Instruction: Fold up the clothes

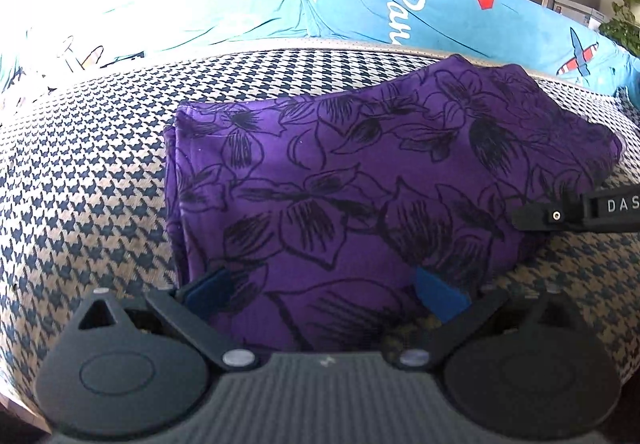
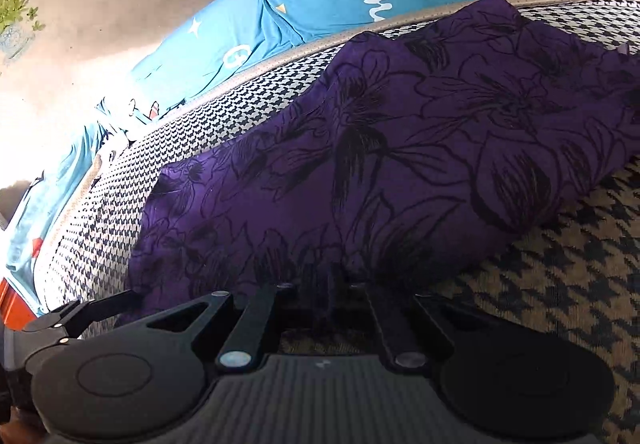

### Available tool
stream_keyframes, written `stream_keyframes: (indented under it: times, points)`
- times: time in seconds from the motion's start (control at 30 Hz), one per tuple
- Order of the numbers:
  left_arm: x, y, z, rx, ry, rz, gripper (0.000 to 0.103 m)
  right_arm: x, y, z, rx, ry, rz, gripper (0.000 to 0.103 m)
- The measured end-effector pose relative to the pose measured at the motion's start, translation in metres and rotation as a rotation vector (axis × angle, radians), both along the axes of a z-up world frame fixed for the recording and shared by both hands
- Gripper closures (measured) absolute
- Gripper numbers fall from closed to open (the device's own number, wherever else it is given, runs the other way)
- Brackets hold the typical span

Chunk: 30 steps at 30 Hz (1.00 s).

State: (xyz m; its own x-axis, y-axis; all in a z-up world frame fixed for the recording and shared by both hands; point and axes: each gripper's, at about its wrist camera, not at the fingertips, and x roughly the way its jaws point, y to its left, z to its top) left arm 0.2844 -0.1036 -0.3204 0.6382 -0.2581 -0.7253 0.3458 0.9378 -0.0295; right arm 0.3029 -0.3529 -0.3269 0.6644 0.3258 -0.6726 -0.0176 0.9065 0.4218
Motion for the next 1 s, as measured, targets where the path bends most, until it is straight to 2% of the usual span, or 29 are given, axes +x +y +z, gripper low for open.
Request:
stream_keyframes:
  times: [0.17, 0.37, 0.43, 0.53, 0.7, 0.87, 1.0]
  points:
    - [-0.005, 0.005, 0.002, -0.017, -0.005, 0.005, 0.0, -0.008, 0.002, -0.002, -0.031, 0.0, -0.004, 0.103]
    - [-0.005, 0.023, 0.01, -0.048, -0.015, 0.067, 0.0, -0.021, 0.004, -0.001, -0.049, -0.002, -0.006, 0.103]
    - [-0.003, 0.031, 0.013, -0.062, -0.013, 0.097, 0.0, -0.025, 0.008, 0.002, -0.055, -0.019, 0.004, 0.097]
    - [0.001, 0.045, 0.016, -0.088, 0.0, 0.146, 0.0, -0.033, 0.021, 0.01, -0.097, -0.073, 0.062, 0.087]
    - [0.015, 0.065, 0.016, -0.126, 0.062, 0.212, 0.0, -0.038, 0.05, 0.016, -0.14, -0.15, 0.192, 0.084]
    - [0.032, 0.076, 0.014, -0.157, 0.142, 0.225, 0.0, -0.037, 0.079, 0.013, -0.166, -0.165, 0.303, 0.082]
    - [0.045, 0.084, 0.013, -0.201, 0.196, 0.224, 0.0, -0.042, 0.106, 0.013, -0.216, -0.211, 0.392, 0.079]
